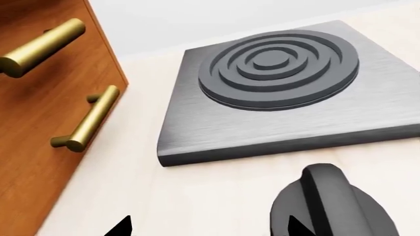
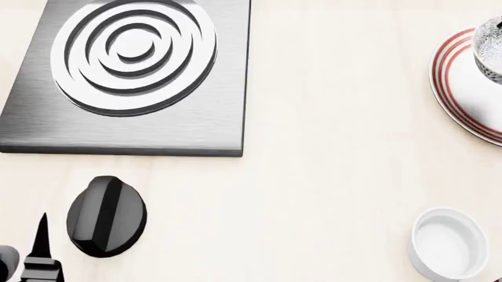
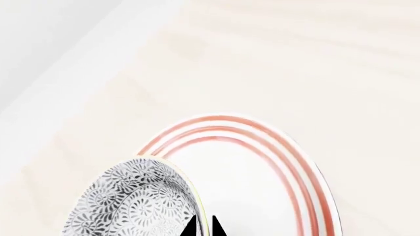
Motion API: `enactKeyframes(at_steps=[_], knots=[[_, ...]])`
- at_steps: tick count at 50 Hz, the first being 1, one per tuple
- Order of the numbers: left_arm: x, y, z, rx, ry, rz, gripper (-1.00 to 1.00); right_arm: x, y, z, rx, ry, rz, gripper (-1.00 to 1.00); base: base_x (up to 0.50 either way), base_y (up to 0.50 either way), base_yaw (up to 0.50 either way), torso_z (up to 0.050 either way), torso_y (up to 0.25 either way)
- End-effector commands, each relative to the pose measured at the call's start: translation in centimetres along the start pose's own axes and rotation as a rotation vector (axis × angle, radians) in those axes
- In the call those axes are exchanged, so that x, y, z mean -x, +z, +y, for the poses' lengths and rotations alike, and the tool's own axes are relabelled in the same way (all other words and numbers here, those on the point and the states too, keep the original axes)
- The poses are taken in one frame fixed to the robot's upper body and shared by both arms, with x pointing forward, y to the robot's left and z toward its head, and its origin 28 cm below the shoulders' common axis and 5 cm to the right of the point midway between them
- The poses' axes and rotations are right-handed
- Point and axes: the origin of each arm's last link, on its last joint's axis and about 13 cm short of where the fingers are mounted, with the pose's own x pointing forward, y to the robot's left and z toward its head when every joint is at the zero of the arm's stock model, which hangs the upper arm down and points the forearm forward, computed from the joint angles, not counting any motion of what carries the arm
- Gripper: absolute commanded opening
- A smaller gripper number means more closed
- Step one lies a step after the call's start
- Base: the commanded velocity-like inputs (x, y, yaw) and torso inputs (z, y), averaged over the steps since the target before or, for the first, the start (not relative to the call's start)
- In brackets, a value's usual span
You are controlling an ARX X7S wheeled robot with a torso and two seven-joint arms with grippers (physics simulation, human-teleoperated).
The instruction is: Pick the akita bowl next to the ramekin and place it on the plate.
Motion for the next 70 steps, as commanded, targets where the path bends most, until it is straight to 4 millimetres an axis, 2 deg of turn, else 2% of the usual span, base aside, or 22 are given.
enactKeyframes(at_steps=[1,42,70], knots=[[0.0,0.1,0.0,0.010,-0.009,-0.006,1.00,-0.2,-1.2,0.4,0.013,0.037,-0.001,-1.00,0.00,0.00,0.00,0.000,0.000],[0.1,0.1,-0.1,0.010,-0.016,-0.008,1.00,-1.0,-2.8,-1.3,-0.002,-0.002,0.017,-1.00,0.00,0.00,0.00,0.000,0.000],[0.1,0.0,-0.1,0.020,-0.021,0.004,1.00,-1.1,-3.1,-1.4,-0.021,-0.003,0.034,-1.00,0.00,0.00,0.00,0.000,0.000]])
